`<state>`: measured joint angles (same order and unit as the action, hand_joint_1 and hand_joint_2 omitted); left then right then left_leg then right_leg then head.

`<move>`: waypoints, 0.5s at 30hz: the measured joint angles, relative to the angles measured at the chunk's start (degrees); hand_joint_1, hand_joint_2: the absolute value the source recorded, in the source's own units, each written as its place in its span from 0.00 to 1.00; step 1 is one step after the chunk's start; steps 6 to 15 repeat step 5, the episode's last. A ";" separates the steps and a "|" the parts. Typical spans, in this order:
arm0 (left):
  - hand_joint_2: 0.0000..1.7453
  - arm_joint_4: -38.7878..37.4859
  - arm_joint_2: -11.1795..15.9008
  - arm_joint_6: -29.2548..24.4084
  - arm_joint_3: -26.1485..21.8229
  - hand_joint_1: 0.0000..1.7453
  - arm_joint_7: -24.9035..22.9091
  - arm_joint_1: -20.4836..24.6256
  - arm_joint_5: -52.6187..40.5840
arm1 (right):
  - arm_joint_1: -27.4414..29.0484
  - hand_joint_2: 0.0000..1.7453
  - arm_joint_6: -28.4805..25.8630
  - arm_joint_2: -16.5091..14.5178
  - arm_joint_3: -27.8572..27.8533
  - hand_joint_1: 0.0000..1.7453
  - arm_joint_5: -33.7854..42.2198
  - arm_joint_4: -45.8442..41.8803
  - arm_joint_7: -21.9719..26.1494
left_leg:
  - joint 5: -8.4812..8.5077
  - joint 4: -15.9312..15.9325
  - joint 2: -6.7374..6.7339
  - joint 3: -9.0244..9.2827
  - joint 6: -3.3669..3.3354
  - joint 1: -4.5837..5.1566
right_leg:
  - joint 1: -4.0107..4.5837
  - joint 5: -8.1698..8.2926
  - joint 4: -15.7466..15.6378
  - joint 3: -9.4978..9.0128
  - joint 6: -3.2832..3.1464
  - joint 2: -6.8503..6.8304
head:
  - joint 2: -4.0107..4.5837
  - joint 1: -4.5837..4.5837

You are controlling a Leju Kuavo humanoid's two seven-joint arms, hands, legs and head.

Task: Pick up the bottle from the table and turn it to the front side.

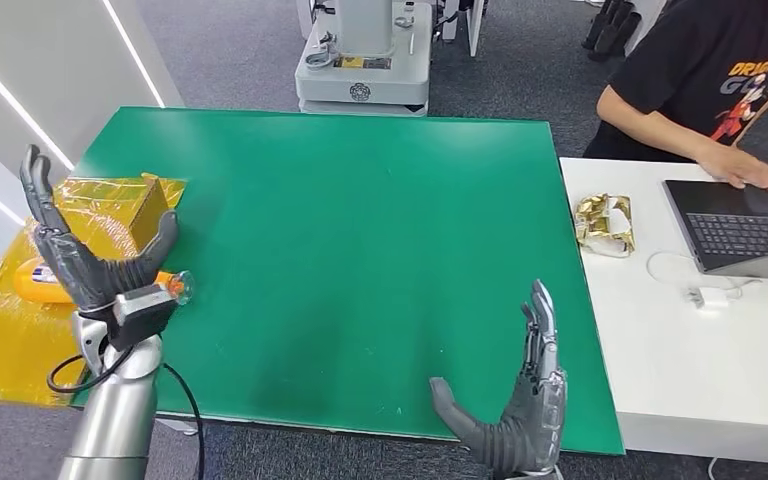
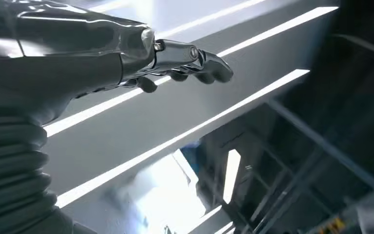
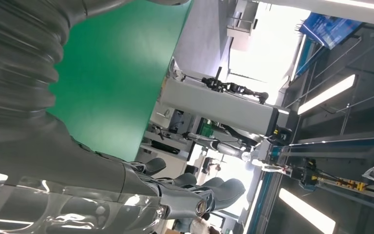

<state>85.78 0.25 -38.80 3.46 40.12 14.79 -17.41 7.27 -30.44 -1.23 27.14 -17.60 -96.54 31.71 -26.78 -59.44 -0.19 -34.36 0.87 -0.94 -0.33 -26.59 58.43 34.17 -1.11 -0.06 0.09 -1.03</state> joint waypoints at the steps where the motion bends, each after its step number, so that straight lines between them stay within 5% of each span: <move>1: 1.00 0.13 -1.06 1.05 1.86 0.00 0.00 -0.37 6.96 | -0.05 1.00 -0.02 0.01 0.14 0.00 0.20 0.14 0.09 | 0.00 0.00 0.00 -0.01 0.00 0.00 | 0.00 0.00 0.00 0.00 0.00 0.00 | 0.00 0.00; 5: 1.00 0.25 -4.49 8.14 8.13 0.00 -0.18 -2.89 25.52 | -0.44 1.00 -0.09 0.06 0.87 0.00 0.68 0.67 0.42 | -0.03 0.00 0.01 -0.03 -0.04 0.00 | 0.00 -0.02 0.00 0.01 0.02 0.00 | 0.00 0.00; 15: 1.00 0.25 -4.49 8.14 8.13 0.00 -0.18 -2.89 25.52 | -0.44 1.00 -0.09 0.06 0.87 0.00 0.68 0.67 0.42 | -0.03 0.00 0.01 -0.03 -0.04 0.00 | 0.00 -0.02 0.00 0.01 0.02 0.00 | 0.00 0.00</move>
